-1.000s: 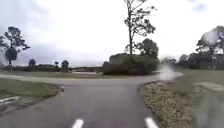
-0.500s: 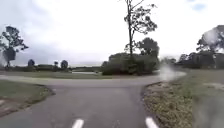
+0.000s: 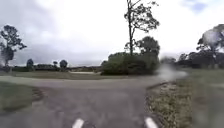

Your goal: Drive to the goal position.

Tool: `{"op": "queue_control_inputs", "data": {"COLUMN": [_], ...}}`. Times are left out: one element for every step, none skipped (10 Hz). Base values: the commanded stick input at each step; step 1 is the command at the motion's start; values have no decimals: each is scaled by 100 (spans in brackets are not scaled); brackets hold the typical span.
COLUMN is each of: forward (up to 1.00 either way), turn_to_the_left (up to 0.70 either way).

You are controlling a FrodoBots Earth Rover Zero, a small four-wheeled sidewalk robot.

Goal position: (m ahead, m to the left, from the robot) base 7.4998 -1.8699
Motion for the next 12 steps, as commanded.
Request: {"op": "queue_control_inputs", "data": {"forward": [85,85,85,85,85,85,85,85,85,85,85,85], "turn_to_the_left": [0,-9,-21,-30,-34,-34,-34,-34,-34,-34,-34,-34]}}
